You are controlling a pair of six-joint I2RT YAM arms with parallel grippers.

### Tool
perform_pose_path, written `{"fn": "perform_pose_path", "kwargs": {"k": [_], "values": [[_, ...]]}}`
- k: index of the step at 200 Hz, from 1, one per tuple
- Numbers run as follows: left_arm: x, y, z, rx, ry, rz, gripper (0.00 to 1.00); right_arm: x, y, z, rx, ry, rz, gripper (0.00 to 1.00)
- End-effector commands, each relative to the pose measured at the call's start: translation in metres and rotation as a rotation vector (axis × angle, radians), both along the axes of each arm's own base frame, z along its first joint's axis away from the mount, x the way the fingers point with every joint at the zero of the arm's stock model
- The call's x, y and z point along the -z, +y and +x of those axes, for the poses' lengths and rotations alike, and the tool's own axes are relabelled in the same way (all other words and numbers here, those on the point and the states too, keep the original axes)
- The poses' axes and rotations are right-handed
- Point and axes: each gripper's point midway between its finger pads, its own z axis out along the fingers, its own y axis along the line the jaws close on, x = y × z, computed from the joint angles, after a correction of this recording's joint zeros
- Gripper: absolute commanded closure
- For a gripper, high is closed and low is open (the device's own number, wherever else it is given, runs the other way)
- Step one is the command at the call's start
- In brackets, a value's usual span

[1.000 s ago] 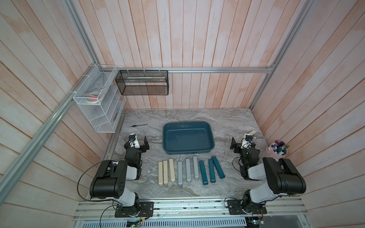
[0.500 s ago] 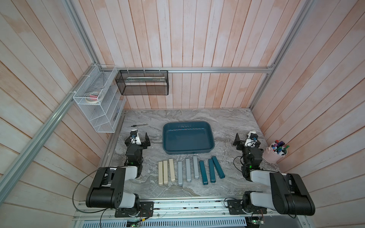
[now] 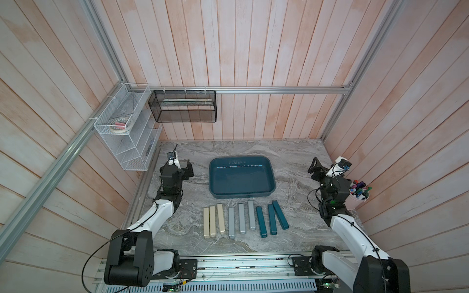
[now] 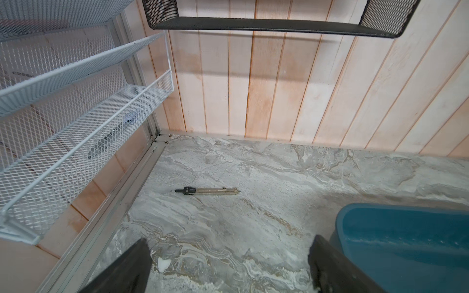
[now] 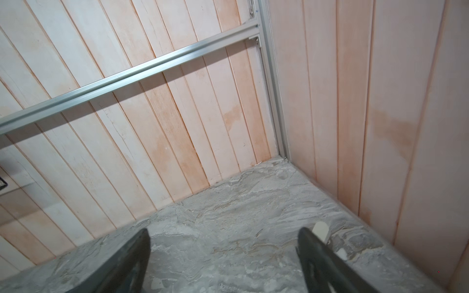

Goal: Put the pruning pliers into the storage box
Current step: Pick up the pruning pliers from the center of the board.

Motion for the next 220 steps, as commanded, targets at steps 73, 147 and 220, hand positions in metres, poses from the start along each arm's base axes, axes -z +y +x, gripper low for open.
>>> {"fn": "perform_pose_path", "kwargs": {"k": [73,147,220], "values": [[-0.007,-0.046,-0.063,0.045,0.324,-0.244,0.32,0.016,0.046,0.018,-0.111,0.311,0.039,0.52],[0.057,-0.1,-0.122,0.107,0.672,-0.451,0.36,0.065,0.096,-0.003,-0.226,0.637,0.085,0.52],[0.113,-0.117,-0.174,0.078,0.872,-0.5,0.3,0.104,0.153,-0.03,-0.387,0.785,0.042,0.3]]}}
